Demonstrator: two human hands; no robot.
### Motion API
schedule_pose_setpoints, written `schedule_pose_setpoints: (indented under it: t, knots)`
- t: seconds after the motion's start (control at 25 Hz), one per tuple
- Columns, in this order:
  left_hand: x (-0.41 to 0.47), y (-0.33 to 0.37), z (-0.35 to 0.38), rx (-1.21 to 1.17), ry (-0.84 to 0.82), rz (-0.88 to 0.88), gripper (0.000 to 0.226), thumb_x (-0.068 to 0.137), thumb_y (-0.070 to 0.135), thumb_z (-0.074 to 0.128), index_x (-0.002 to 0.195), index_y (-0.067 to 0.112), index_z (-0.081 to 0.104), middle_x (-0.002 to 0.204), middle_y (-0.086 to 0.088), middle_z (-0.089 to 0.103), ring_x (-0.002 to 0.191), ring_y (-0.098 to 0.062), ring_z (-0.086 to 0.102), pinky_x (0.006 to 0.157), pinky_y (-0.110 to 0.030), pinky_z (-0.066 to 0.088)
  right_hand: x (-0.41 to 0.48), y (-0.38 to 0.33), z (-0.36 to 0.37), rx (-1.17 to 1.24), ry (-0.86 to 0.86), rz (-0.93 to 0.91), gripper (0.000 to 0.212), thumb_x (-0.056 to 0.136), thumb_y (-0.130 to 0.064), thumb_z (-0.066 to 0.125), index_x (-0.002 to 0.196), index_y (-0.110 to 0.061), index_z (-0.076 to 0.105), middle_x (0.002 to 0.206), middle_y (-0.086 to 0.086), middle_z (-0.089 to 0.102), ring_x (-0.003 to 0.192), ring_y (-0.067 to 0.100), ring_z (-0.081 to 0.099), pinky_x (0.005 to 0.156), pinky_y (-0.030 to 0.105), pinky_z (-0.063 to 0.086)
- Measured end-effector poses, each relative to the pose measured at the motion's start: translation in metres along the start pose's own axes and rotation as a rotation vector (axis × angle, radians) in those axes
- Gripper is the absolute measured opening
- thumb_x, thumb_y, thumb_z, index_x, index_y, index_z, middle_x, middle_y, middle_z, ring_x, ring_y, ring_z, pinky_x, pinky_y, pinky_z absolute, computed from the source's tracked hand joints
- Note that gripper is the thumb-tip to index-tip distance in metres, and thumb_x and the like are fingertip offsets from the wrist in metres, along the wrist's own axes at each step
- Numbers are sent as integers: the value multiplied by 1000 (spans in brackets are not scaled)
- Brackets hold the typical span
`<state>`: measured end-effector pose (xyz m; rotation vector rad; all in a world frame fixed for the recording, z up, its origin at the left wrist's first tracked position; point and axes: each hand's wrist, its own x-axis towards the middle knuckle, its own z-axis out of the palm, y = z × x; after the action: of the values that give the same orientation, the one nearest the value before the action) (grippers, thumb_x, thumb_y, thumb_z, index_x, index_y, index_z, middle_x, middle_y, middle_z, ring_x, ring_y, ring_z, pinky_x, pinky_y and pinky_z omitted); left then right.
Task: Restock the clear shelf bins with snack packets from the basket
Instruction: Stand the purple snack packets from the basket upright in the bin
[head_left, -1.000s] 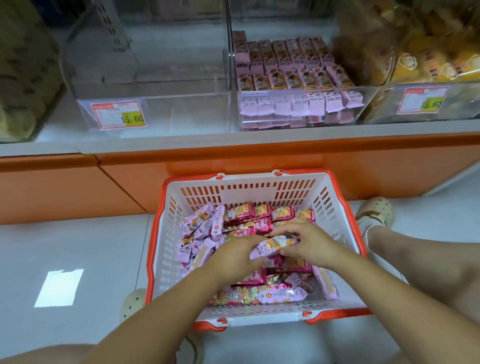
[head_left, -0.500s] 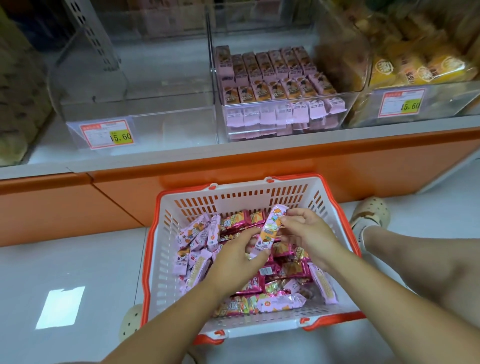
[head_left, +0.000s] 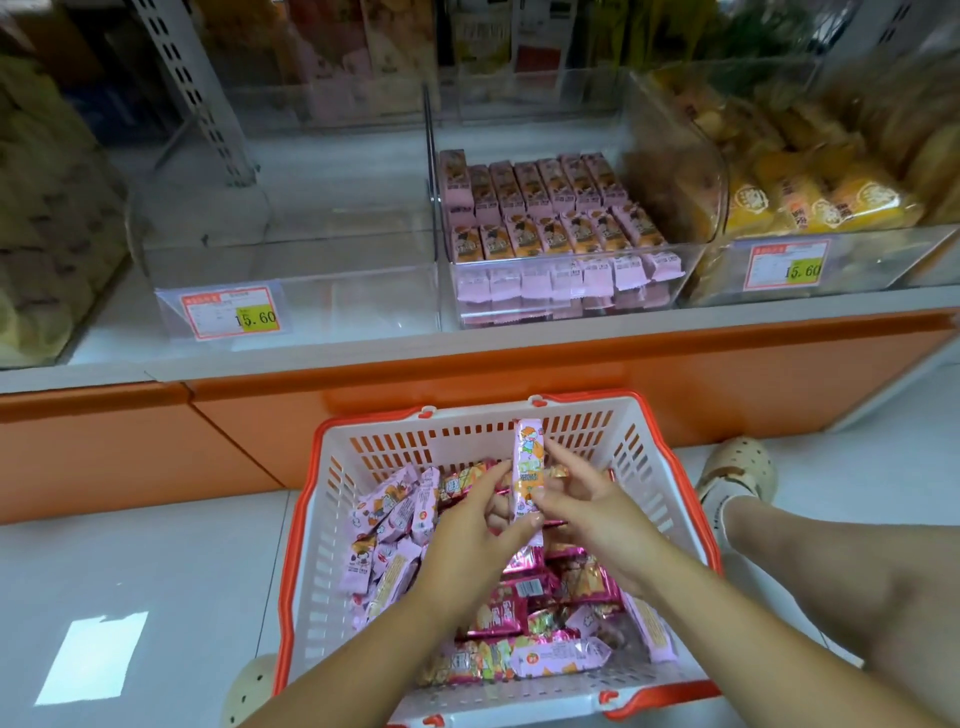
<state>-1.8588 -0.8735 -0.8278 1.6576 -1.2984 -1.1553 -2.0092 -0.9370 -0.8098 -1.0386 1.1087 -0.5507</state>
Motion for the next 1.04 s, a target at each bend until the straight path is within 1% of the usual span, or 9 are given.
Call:
schedule_pose_setpoints:
  t: [0.16,0.32,0.44,0.56,0.64,0.72,0.8,0.92,1.04]
  knots:
    - [12,47,-35,262,7,162,58,84,52,63,134,55,33,80,15,64,73,-2,60,67,-22,50,-10,-51,7,-8,25,-199,54,87,-7,66,125,-44,55,106,-3,73,98,15,69,86,33,54]
    - [42,117,-93,511,396,498,36,90,49,48,124,39,55,85,22,58,82,2,54,69,-17,47,-12,-132,9,25,127,-440,38,83,-4,68,114,-25,64,96,2,74,90,12,70,71,21,54]
    - [82,153,-137,631,553,664,50,86,48,43,131,27,52,115,11,55,104,-6,51,91,-25,45,10,-199,9,-38,235,-596,27,84,-10,69,107,-24,66,93,-1,73,80,6,68,64,17,52]
    - [119,163,-166,836,416,566,70,87,62,31,150,30,24,155,9,28,138,-12,27,112,-29,25,69,-248,8,-240,298,-581,28,88,-16,68,115,-22,65,100,-6,71,87,7,66,72,24,55]
    - [134,157,-174,879,311,514,71,88,68,23,151,40,7,157,22,8,144,-9,16,116,-33,22,116,-267,9,-318,347,-507,30,88,-20,68,117,-16,67,110,0,71,97,17,66,88,38,55]
    - [140,150,-176,849,285,535,69,86,72,17,149,47,0,150,32,-3,144,-4,14,117,-33,22,155,-278,13,-438,384,-434,36,88,-24,68,122,-14,65,122,5,66,108,23,63,97,40,50]
    - [141,148,-177,837,289,558,69,85,74,15,148,49,-2,147,36,-8,143,-1,13,116,-31,21,183,-283,18,-626,384,-396,32,89,-29,64,117,-13,68,122,7,66,109,25,62,96,36,49]
    - [140,150,-177,838,285,542,69,84,75,12,147,50,-3,144,38,-12,142,1,12,114,-29,20,206,-279,27,-702,370,-366,28,90,-29,63,106,-8,73,113,11,71,99,26,66,86,31,51]
    - [139,151,-177,836,271,523,71,82,76,9,146,51,-5,145,37,-12,142,1,13,114,-30,21,213,-273,33,-722,369,-347,33,95,-32,57,116,-10,69,122,9,67,106,25,64,80,24,44]
